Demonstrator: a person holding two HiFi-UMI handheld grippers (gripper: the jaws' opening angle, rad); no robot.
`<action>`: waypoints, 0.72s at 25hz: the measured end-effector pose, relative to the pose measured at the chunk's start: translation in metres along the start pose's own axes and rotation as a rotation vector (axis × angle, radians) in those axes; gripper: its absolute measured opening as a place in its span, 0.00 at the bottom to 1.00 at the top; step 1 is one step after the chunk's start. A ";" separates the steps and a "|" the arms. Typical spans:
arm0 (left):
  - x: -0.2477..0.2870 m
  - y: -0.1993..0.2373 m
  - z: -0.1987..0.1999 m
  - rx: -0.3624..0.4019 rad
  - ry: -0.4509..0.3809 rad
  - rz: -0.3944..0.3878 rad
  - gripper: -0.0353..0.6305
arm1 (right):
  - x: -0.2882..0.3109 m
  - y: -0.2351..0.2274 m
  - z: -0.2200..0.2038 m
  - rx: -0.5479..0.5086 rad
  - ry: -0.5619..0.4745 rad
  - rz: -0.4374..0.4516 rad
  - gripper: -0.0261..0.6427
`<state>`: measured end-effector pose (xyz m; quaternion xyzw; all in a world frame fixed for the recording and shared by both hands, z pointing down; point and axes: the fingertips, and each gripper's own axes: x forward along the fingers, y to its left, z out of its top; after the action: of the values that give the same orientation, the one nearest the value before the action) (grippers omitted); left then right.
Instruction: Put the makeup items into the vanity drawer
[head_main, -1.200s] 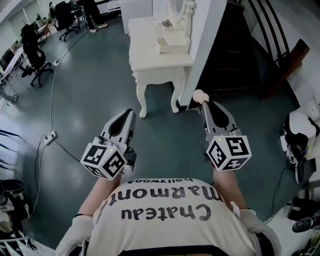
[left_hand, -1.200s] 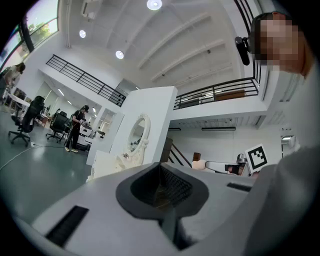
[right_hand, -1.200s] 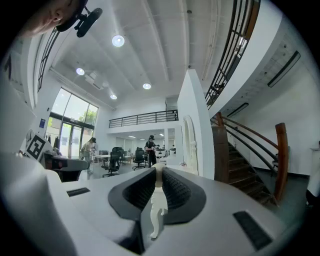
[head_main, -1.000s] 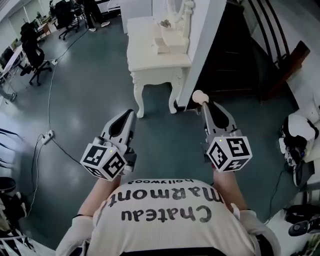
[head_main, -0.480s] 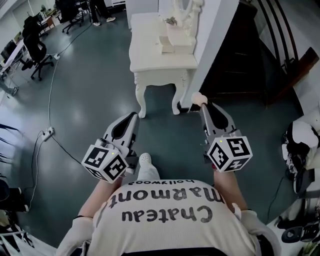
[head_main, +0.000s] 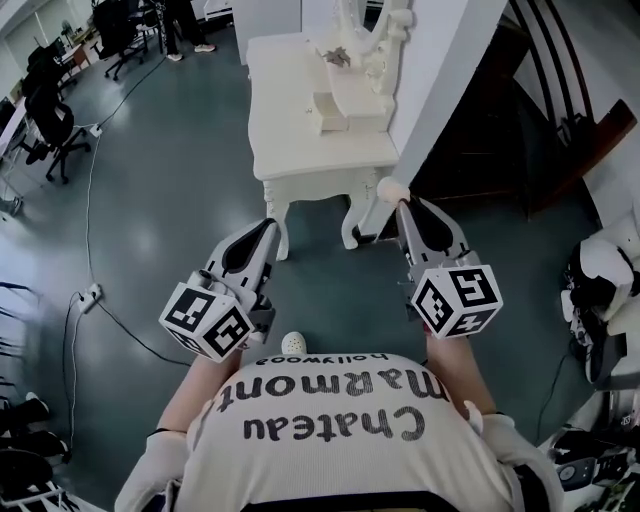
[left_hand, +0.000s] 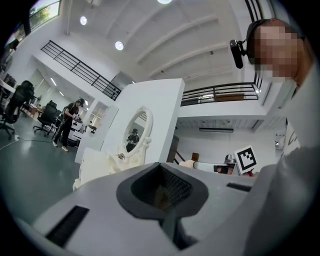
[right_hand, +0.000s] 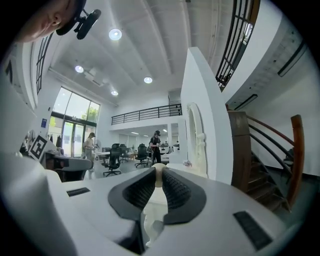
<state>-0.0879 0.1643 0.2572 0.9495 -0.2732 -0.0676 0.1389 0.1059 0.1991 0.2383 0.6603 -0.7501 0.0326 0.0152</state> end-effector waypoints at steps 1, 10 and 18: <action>0.007 0.009 0.005 0.003 0.002 0.000 0.06 | 0.011 -0.002 0.003 0.004 -0.004 -0.002 0.13; 0.051 0.091 0.024 -0.004 0.027 -0.028 0.06 | 0.102 -0.018 0.007 0.019 -0.012 -0.050 0.13; 0.068 0.145 0.029 -0.035 -0.007 0.000 0.06 | 0.138 -0.027 -0.002 -0.005 0.020 -0.107 0.13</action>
<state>-0.1091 0.0037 0.2700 0.9466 -0.2726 -0.0760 0.1547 0.1150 0.0595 0.2506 0.6990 -0.7137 0.0364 0.0259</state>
